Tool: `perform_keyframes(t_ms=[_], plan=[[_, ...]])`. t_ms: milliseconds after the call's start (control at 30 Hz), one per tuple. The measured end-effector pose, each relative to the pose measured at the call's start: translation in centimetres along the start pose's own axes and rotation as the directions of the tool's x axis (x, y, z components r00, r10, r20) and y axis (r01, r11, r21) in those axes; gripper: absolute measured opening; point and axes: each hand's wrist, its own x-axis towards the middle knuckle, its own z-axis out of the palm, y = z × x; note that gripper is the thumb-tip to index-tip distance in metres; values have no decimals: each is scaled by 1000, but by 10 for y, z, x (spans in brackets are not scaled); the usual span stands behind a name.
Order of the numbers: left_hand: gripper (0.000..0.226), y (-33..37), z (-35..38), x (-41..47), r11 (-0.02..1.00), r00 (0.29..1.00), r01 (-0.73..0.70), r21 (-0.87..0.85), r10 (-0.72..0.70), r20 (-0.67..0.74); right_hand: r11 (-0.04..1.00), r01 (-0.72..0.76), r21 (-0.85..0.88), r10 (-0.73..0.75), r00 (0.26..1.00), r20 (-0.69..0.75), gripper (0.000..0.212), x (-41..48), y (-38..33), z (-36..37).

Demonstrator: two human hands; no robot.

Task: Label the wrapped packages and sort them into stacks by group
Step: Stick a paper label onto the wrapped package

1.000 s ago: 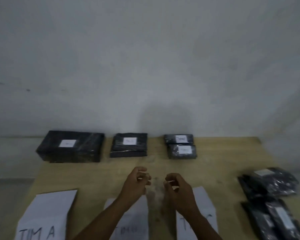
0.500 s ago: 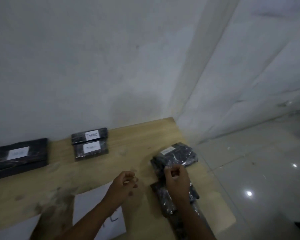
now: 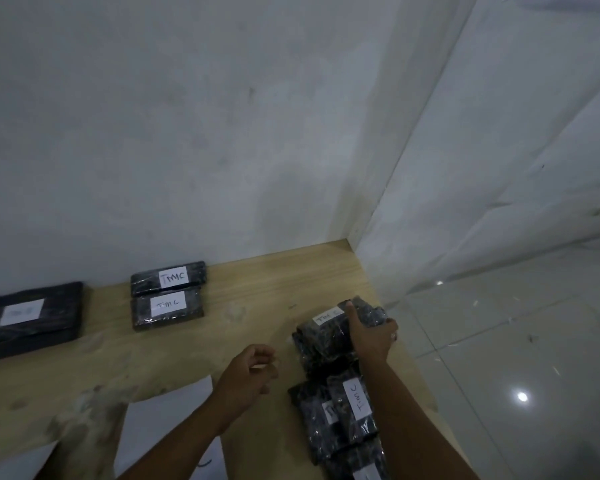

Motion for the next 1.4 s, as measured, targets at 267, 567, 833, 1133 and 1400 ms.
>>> perform_keyframes(t_ms=[267, 567, 833, 1133, 1400], plan=[[17, 4, -18, -2, 999, 997, -6, -51, 2, -77, 994, -75, 85, 75, 997, 10, 113, -2, 2, 10], [18, 11, -40, -6, 978, 991, -60, -202, 33, -133, 952, 165, 259, -211, 964, 160, 80, -56, -6, 29], [22, 20, -87, -13, 963, 959, -127, -238, 58, -278, 920, 79, 385, -245, 881, 405, 58, -114, -8, 95], [12, 27, -192, 6, 972, 816, -236, -19, 187, -547, 933, 335, 136, -352, 757, 551, 33, -139, -28, 195], [26, 29, -238, 49, 974, 825, -217, -59, 151, -544, 807, 588, -62, -432, 657, 617, 38, -122, -57, 266]])
